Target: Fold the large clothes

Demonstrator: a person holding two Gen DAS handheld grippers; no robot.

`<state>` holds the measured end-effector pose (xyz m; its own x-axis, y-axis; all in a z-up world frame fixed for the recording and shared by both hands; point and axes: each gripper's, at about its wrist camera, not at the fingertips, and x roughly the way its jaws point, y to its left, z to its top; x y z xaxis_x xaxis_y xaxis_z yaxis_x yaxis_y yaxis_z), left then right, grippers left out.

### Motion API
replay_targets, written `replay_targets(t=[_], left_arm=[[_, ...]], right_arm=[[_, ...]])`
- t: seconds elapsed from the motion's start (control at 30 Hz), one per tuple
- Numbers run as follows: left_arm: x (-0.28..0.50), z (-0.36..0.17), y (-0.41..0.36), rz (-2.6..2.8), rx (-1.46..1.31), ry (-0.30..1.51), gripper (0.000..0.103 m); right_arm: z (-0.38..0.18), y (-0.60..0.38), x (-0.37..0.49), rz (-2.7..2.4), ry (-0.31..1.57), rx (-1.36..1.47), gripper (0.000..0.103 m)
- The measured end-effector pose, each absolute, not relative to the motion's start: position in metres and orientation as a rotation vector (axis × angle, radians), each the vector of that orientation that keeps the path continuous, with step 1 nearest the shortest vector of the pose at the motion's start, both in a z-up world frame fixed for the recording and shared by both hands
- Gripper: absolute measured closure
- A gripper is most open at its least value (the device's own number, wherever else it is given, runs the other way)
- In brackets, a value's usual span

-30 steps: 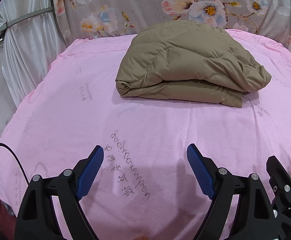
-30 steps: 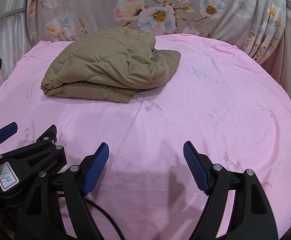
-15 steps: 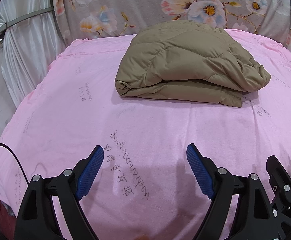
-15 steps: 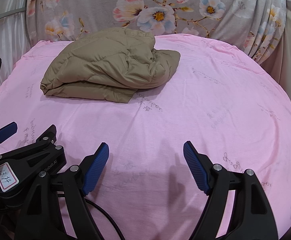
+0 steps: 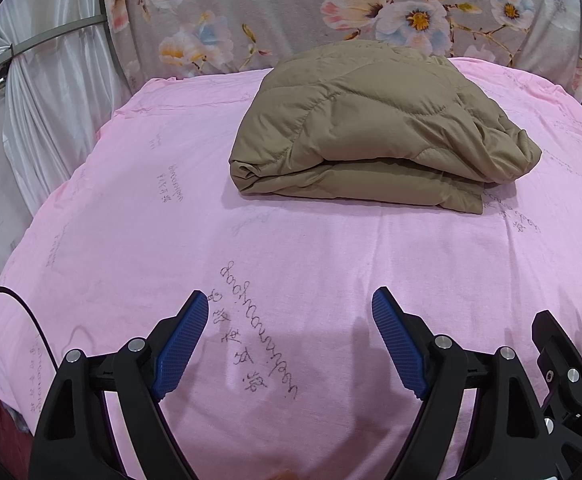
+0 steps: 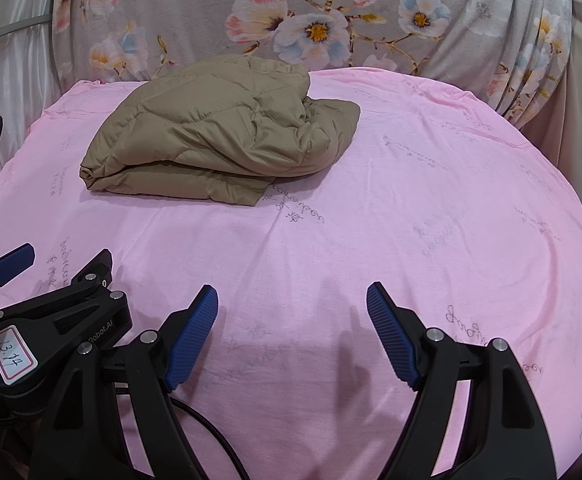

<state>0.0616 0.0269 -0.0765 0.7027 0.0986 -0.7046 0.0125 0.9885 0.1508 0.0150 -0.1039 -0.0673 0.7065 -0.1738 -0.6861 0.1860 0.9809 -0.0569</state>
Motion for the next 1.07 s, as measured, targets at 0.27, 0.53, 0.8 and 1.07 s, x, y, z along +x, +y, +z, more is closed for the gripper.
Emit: replay_targets(t=[0.27,0.53,0.8,1.07], left_arm=[[0.0636,-0.0748,0.0261,0.039,0.145,0.793,0.024],[0.0650,-0.0748,0.0245,0.023,0.135,0.793,0.029],[0.0653,-0.0752,0.0246,0.021,0.135,0.787,0.030],[0.0647,-0.0744,0.0237,0.022,0.134,0.787,0.034]], right_arm=[[-0.0667,-0.1030,0.0120,-0.219,0.768,0.008,0.029],[-0.0661,-0.1046,0.0125,-0.220,0.767,-0.002,0.029],[-0.0651,-0.1048,0.0120,-0.220,0.765,-0.002,0.029],[-0.0649,-0.1047,0.0119,-0.222,0.765,-0.003,0.029]])
